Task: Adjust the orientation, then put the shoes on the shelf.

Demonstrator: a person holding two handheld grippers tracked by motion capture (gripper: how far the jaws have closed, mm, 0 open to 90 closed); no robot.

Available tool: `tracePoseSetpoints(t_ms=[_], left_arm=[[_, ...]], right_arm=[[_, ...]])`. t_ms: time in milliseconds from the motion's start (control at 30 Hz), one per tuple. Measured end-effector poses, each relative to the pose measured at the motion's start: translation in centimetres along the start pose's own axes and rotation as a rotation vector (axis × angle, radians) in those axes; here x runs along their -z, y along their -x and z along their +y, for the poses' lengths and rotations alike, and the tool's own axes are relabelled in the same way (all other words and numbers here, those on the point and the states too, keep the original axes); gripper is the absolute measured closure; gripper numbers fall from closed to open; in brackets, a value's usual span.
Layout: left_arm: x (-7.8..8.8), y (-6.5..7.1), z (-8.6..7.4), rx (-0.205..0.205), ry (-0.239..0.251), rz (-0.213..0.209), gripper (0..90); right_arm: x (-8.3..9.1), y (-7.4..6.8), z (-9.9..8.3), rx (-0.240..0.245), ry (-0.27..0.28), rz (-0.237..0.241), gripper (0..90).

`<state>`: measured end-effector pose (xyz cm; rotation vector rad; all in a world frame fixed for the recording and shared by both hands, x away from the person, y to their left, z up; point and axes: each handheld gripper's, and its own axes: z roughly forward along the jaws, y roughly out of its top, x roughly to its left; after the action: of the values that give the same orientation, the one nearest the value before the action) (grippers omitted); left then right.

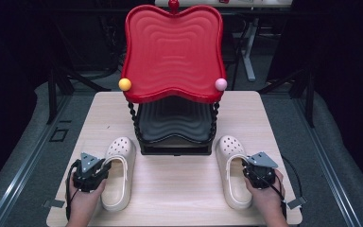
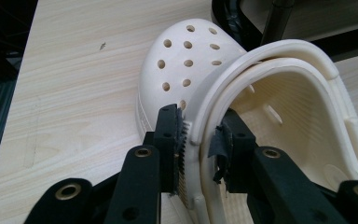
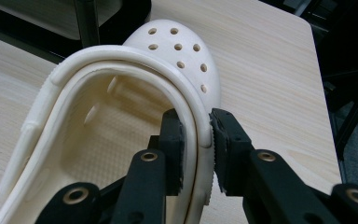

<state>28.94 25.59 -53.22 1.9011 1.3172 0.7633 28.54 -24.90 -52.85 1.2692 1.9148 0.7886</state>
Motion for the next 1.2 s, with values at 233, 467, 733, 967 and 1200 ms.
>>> tracePoseSetpoints(t_ms=[233, 467, 733, 967, 1200], left_arm=[[0.1, 0.0, 0.1, -0.017, -0.005, 0.005, 74.7], [0.3, 0.0, 0.1, -0.027, -0.007, -0.009, 75.2], [0.9, -0.3, 0.0, -0.013, -0.005, -0.04, 75.4], [1.8, -0.3, 0.1, -0.018, 0.002, -0.051, 75.4], [2.8, -0.4, 0.3, -0.004, 0.02, -0.077, 75.5]], right_arm=[[0.4, -0.3, 0.1, -0.006, -0.012, -0.003, 76.3], [1.1, -0.6, 0.1, -0.034, -0.005, -0.003, 76.5], [1.6, -0.2, 0.0, -0.064, 0.003, 0.007, 76.3], [2.4, -0.6, 0.2, -0.051, 0.02, -0.014, 76.3], [3.5, -0.8, 0.6, -0.04, 0.044, -0.026, 76.3]])
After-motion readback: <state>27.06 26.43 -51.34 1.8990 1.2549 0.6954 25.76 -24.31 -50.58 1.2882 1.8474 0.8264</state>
